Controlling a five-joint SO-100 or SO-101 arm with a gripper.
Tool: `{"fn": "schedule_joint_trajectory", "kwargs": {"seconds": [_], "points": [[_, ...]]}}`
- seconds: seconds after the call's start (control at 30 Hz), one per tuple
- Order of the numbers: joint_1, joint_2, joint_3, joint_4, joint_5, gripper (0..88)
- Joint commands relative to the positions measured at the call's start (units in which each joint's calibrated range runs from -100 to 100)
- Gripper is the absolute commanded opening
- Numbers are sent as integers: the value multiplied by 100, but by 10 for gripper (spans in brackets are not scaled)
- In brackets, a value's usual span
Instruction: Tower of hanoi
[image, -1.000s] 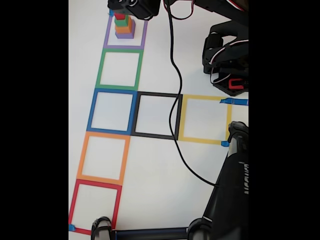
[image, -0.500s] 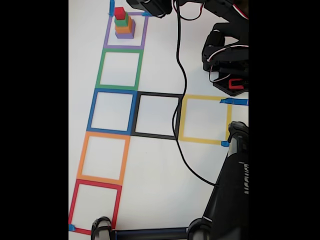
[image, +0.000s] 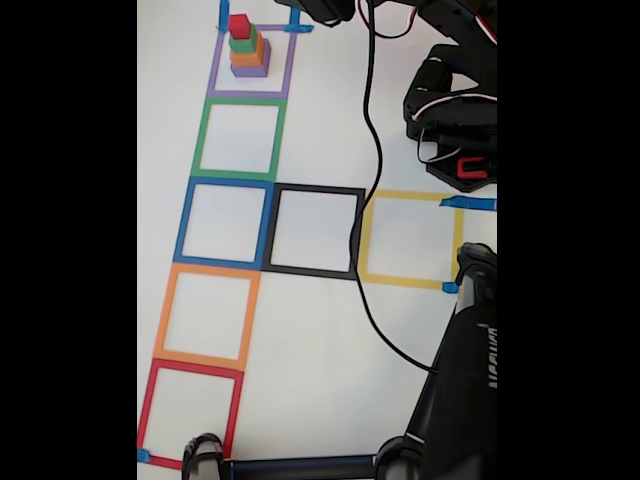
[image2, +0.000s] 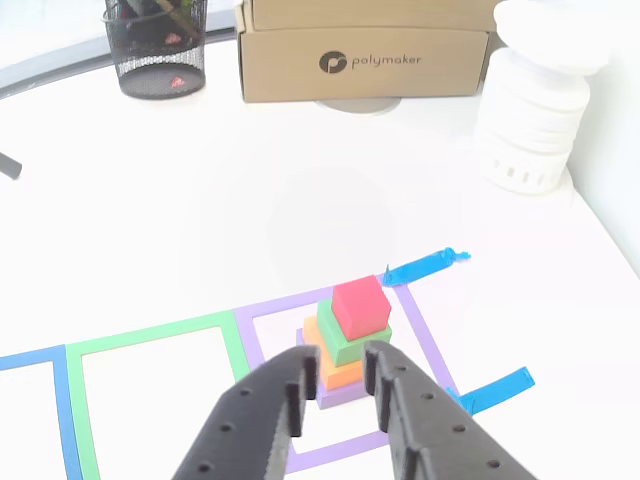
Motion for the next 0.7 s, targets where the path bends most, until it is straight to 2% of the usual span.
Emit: {"fn": "schedule_joint_trajectory", "kwargs": {"seconds": [0.0,0.03,0.33,0.47,0.67], "points": [[281,-154,-47,346,72,24],[339,-171,-47,394,72,2],[-55,346,-147,467,72,0],[-572,798,-593,483,72,0],[-937,637,-193,-205,72,1]]}}
